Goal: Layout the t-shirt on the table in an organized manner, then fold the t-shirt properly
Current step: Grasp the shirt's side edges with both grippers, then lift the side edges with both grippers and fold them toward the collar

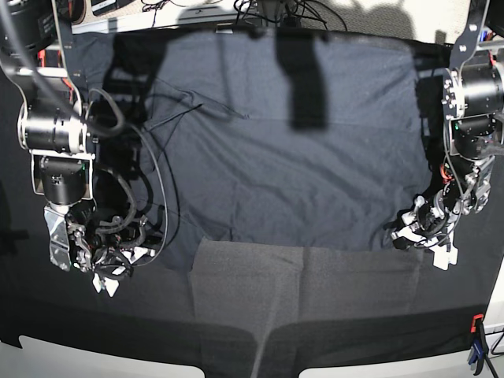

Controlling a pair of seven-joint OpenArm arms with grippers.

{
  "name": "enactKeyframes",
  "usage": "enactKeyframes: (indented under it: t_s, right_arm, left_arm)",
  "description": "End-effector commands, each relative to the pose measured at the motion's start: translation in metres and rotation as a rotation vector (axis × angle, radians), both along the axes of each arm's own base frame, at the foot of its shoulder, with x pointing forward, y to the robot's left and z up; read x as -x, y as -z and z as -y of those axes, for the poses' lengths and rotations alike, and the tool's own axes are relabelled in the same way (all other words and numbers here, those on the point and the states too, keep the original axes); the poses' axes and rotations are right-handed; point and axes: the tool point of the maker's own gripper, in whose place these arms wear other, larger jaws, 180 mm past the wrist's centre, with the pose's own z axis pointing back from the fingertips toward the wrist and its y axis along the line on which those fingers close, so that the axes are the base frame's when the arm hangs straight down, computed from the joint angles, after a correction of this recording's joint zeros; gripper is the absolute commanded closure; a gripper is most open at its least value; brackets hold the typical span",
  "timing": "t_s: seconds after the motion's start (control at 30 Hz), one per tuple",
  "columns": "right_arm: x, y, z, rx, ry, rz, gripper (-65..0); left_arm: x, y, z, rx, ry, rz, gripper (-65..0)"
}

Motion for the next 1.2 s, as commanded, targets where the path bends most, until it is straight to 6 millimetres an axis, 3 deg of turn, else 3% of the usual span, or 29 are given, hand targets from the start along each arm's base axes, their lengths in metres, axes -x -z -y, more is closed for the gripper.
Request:
enactKeyframes:
  t_s: [0.0, 0.13, 0.27, 0.67, 0.8, 1.17]
  right_arm:
    - [-0.024, -0.032, -0.003, -0.009, -0.049, 0.092, 0.0]
    - [-0.027, -0.049, -0.018, -0.011, -0.19, 0.133, 0.0]
    - [-0.029, -0.06, -0.019, 0.012, -0.222, 0.141, 0.0]
    - [-0.023, -0.074, -0.033, 0.066, -0.374, 0.208, 0.0]
    - [-0.008, -0.071, -0.04, 0.102, -0.416, 0.249, 0.0]
    - [0.06, -0.065, -0.069, 0.199, -0.531, 0.335, 0.0]
  left_arm:
    - [-0.018, -0.024, -0.007, 0.001, -0.011, 0.07, 0.0]
    - [-0.018, -0.024, -0.007, 0.001, -0.011, 0.07, 0.0]
    - [-0.018, -0.024, -0.007, 0.001, -0.011, 0.07, 0.0]
    - [-0.016, -0.027, -0.011, 0.039, -0.021, 0.059, 0.0]
    - [-0.013, -0.038, 0.009, 0.101, 0.083, 0.098, 0.0]
    - [-0.007, -0.041, 0.017, 0.122, 0.143, 0.043, 0.0]
